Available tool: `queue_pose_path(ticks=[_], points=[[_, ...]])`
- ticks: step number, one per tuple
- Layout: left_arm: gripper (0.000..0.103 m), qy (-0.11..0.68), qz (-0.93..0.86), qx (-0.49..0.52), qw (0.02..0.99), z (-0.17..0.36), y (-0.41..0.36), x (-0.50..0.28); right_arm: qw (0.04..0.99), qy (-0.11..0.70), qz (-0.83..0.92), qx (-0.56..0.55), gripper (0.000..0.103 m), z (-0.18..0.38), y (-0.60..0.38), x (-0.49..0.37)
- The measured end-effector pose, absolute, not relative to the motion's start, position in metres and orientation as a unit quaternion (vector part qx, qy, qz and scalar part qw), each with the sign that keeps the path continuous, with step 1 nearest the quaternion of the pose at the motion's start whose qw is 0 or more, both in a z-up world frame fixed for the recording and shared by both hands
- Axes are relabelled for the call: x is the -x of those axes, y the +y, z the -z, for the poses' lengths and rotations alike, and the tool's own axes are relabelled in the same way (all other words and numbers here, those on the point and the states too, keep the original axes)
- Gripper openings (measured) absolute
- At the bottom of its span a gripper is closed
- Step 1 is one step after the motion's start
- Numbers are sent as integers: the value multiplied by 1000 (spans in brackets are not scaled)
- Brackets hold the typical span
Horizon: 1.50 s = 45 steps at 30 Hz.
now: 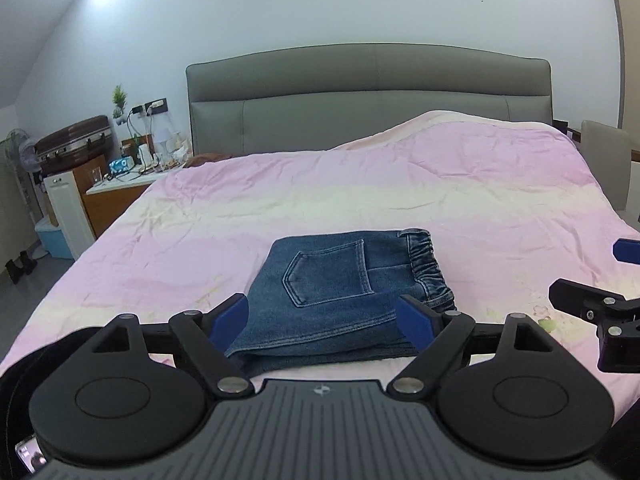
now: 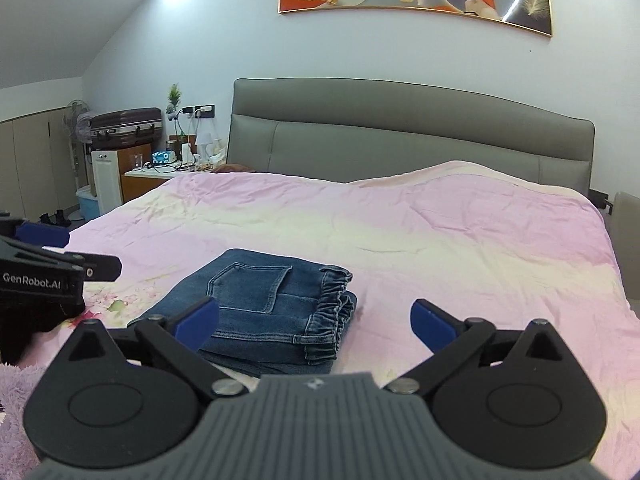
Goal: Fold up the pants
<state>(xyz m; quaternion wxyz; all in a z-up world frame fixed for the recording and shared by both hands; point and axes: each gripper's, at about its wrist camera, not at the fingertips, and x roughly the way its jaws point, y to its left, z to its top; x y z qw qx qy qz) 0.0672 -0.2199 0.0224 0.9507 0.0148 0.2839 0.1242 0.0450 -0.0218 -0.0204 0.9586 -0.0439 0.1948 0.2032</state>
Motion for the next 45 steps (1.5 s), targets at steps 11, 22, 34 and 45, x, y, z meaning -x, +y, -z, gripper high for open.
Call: queue_pose_path(ticks=[11, 22, 34, 45], points=[[98, 356, -156, 14, 921, 28, -216, -75, 954, 234, -185, 32, 98, 60, -19, -52], [98, 385, -147, 27, 911, 49, -219, -90, 950, 249, -183, 47, 98, 78, -6, -77], [98, 384, -144, 26, 912, 42, -223, -88, 952, 240, -187, 42, 98, 74, -11, -75], [98, 378, -139, 20, 915, 35, -228, -85, 953, 233, -192, 35, 98, 70, -16, -68]])
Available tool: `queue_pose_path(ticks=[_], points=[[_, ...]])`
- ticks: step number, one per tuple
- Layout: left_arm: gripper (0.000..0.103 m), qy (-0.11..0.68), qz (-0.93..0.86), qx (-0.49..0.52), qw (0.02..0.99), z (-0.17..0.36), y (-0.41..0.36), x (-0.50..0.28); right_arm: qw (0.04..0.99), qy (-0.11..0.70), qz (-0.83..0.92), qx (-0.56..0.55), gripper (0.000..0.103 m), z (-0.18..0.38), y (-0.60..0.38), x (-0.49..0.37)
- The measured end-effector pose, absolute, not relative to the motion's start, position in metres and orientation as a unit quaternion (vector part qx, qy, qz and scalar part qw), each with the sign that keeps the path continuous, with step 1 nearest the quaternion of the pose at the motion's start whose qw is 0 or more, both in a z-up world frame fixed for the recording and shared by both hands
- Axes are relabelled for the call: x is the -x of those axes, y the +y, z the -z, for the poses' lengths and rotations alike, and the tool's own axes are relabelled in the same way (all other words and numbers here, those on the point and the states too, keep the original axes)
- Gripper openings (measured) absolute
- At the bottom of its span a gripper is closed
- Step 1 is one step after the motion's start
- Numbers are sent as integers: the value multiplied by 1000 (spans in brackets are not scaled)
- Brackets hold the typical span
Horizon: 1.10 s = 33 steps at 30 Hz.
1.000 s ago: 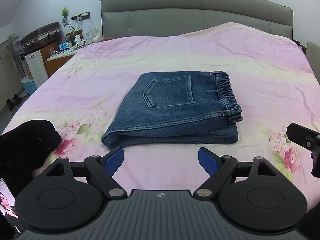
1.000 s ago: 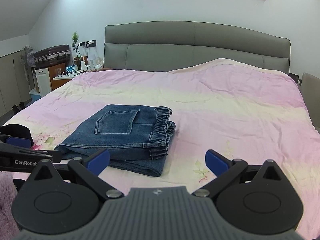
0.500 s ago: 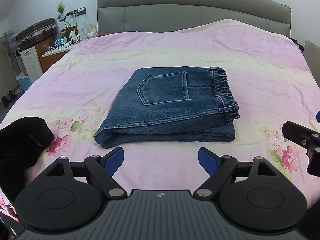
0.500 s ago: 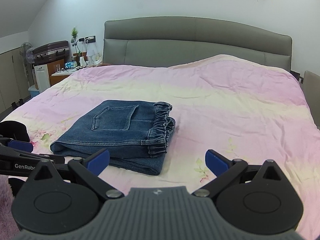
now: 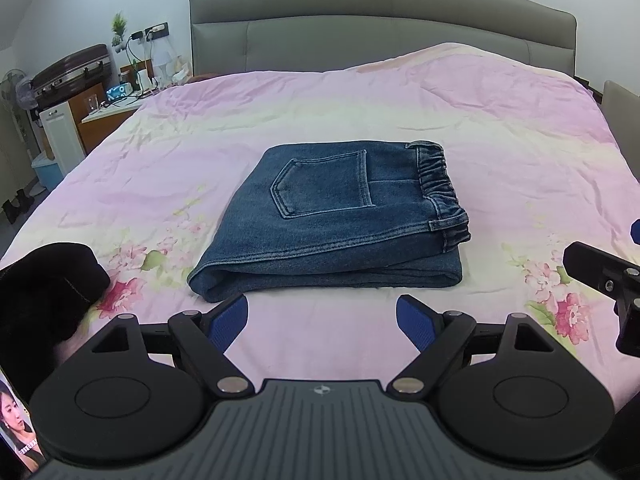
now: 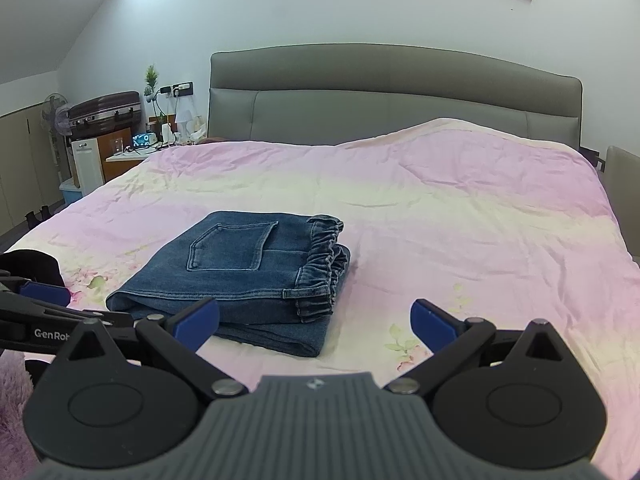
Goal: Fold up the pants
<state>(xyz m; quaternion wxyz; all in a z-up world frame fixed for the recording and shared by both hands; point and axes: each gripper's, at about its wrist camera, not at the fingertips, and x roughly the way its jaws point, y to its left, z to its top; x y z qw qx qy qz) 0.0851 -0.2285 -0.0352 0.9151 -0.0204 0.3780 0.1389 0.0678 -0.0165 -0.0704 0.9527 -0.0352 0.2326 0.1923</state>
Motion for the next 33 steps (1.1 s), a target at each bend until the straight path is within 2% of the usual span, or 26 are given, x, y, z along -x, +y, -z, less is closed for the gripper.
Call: queue_pose_path(ticks=[33], points=[[98, 372, -139, 15, 918, 27, -231, -80, 955, 215, -201, 34, 98, 60, -22, -50]])
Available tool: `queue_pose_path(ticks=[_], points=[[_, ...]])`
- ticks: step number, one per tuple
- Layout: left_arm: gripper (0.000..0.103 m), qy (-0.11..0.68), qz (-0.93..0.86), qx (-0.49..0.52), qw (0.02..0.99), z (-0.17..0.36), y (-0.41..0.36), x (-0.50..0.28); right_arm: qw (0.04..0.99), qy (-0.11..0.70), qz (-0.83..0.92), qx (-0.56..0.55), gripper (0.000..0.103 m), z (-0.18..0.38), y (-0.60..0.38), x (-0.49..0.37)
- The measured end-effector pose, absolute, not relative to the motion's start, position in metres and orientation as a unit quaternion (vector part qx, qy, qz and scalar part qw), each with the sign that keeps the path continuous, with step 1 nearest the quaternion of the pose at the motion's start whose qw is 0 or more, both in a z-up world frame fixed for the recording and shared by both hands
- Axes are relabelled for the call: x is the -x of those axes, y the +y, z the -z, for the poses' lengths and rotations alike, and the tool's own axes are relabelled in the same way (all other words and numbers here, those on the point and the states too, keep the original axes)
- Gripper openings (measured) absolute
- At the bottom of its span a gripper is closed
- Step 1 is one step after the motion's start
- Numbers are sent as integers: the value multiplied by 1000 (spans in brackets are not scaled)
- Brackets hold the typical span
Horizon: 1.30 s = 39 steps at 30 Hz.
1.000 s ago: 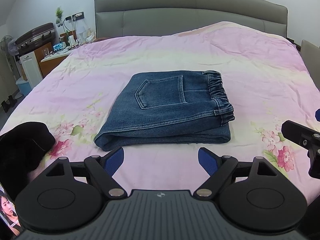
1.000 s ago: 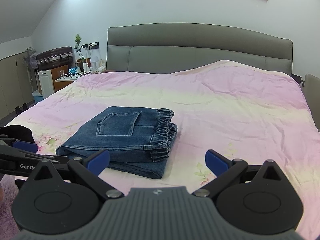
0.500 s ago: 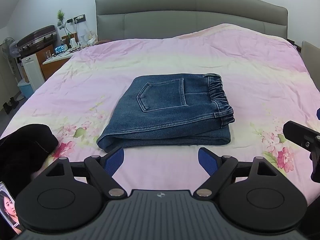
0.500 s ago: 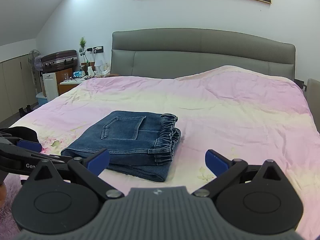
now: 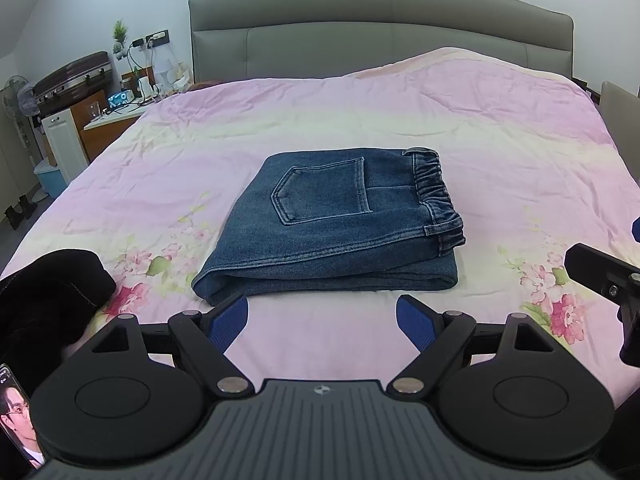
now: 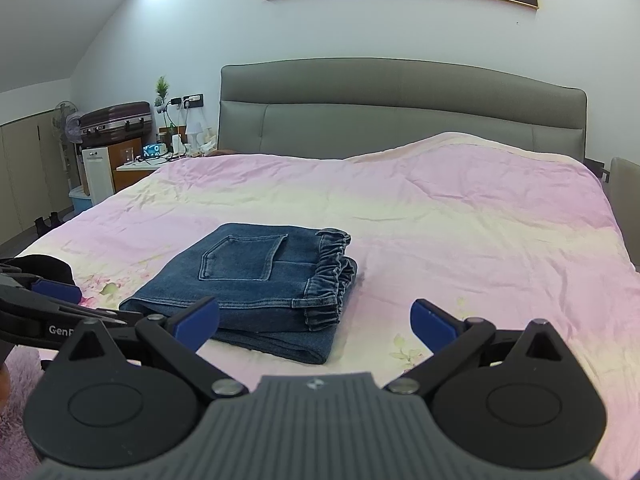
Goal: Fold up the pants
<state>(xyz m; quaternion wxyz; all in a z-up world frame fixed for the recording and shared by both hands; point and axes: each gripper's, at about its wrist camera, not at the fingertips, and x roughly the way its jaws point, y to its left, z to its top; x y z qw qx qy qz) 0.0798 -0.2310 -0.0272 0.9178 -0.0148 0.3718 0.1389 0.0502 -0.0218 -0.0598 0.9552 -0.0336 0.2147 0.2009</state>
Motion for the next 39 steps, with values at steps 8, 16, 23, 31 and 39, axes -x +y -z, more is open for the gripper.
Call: queue_pose_path(ticks=[8, 16, 23, 31, 39], points=[[98, 374, -138, 16, 917, 26, -231, -80, 955, 214, -201, 33, 98, 60, -22, -50], [98, 367, -139, 17, 920, 22, -229, -78, 956, 213, -200, 30, 98, 58, -24, -50], [98, 365, -136, 14, 921, 22, -230, -78, 955, 215, -202, 32, 98, 59, -25, -49], [95, 368, -131, 16, 921, 20, -230, -80, 954, 218, -203, 28, 98, 59, -26, -50], [95, 360, -134, 15, 923, 17, -230, -77, 954, 219, -203, 26, 98, 59, -27, -51]])
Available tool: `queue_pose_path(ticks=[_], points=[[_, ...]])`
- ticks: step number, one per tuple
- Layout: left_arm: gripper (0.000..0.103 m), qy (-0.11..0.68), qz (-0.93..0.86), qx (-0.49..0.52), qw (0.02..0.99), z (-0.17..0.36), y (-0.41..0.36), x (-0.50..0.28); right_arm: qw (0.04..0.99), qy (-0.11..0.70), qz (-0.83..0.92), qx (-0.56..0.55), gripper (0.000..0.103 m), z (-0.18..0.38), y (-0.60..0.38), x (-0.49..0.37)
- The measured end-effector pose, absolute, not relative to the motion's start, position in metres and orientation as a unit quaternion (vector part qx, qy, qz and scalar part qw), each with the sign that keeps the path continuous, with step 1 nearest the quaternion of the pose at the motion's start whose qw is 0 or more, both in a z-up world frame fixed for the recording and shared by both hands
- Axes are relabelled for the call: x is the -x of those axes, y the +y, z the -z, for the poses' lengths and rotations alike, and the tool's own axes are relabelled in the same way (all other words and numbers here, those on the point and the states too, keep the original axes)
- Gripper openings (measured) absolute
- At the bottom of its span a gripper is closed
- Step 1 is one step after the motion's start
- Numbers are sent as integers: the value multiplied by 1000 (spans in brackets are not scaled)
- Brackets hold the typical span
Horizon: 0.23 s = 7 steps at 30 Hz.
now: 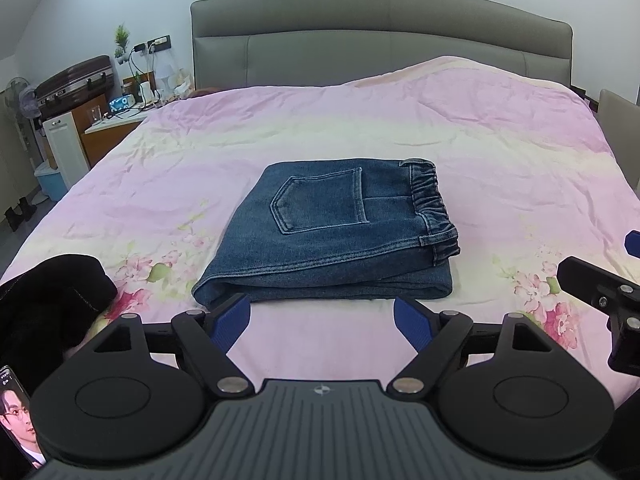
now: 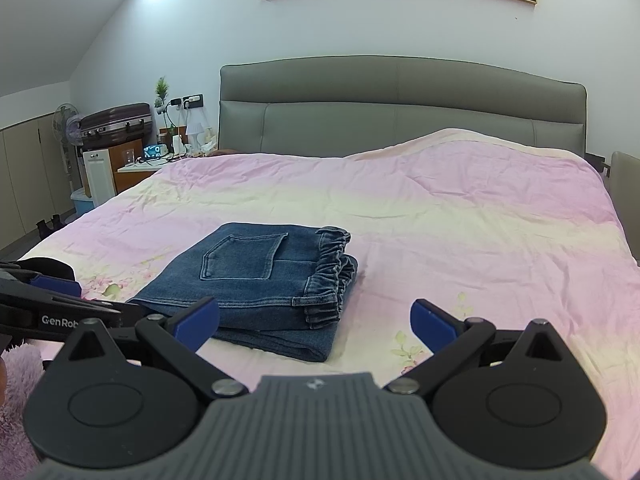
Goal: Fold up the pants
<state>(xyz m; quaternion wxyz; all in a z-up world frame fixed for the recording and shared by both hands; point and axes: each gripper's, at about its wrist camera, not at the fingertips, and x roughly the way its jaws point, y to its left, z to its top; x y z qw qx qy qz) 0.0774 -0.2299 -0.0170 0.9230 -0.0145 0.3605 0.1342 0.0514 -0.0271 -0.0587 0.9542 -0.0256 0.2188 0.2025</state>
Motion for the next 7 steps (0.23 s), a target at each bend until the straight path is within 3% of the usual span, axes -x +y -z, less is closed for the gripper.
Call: queue_pose_path(ticks=[7], points=[[95, 358, -133, 15, 924, 15, -232, -77, 955, 217, -201, 23, 98, 59, -30, -51]])
